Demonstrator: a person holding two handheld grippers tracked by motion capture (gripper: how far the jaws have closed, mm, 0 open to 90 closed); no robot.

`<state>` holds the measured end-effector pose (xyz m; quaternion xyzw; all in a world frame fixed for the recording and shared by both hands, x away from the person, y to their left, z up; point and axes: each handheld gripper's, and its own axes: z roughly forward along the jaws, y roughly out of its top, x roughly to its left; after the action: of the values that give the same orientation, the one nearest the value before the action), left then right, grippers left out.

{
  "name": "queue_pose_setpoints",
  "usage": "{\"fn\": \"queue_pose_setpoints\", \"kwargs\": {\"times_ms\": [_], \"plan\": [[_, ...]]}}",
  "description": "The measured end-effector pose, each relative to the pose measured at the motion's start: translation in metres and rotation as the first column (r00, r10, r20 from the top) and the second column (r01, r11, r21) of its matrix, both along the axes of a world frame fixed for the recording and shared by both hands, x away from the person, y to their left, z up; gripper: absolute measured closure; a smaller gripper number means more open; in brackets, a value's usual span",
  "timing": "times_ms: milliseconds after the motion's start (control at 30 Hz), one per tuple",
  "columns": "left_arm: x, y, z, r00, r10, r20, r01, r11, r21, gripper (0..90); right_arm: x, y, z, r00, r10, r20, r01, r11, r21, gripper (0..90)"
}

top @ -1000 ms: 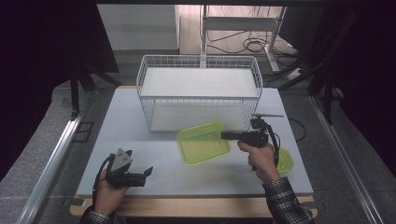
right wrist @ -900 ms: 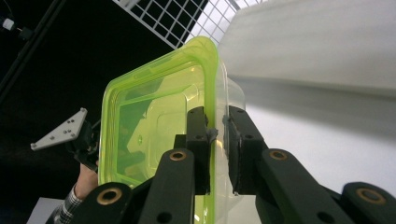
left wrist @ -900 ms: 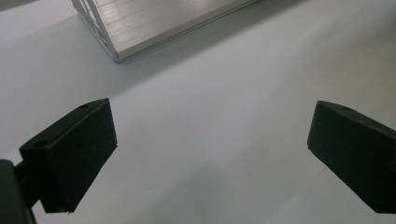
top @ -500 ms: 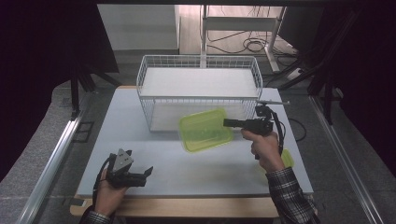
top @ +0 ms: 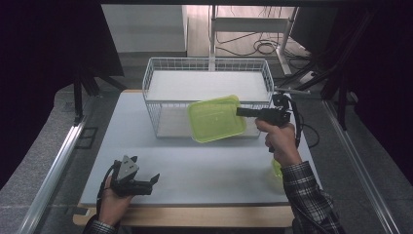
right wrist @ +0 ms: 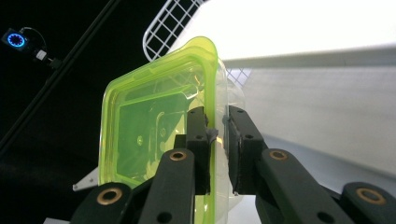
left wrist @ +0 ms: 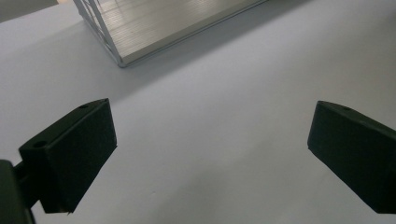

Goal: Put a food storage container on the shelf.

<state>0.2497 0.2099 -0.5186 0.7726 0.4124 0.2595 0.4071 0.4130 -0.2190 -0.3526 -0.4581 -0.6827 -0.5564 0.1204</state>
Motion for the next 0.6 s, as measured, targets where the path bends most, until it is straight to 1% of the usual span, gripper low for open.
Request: {"fn": "queue_pose_setpoints", "kwargs": {"times_ms": [33, 67, 100, 333, 433, 600], "plan": [[0.0, 0.0, 0.0, 1.0, 0.0, 0.001, 0.0, 1.0, 0.0, 1.1, 0.0, 0.0, 0.0, 1.0, 0.0, 0.0, 0.0, 1.0, 0.0, 80.3], [0.0, 0.0, 0.0, 1.0, -0.001, 0.004, 0.001, 1.0, -0.001, 1.1, 0.003, 0.002, 0.005, 1.0, -0.004, 0.003, 0.004, 1.0, -0.001, 80.3], [0.0, 0.0, 0.0, 1.0, -0.001, 0.004, 0.001, 1.0, -0.001, 1.1, 0.003, 0.002, 0.005, 1.0, -0.004, 0.003, 0.004, 1.0, -0.001, 80.3], [0.0, 0.002, 0.001, 1.0, 0.002, 0.007, -0.002, 0.9999, -0.017, 1.1, 0.017, 0.011, 0.016, 0.9996, -0.023, 0.014, 0.023, 1.0, -0.004, 80.3], [0.0, 0.002, 0.0, 1.0, 0.002, 0.004, -0.002, 0.9999, -0.016, 0.9, 0.022, 0.014, 0.021, 0.999, -0.04, 0.02, 0.04, 0.999, -0.003, 80.3], [0.001, 0.003, 0.0, 0.9998, 0.021, 0.0, -0.021, 0.9997, -0.009, 0.0, 0.032, 0.015, 0.029, 0.9977, -0.062, 0.028, 0.062, 0.998, -0.003, 80.2]]}}
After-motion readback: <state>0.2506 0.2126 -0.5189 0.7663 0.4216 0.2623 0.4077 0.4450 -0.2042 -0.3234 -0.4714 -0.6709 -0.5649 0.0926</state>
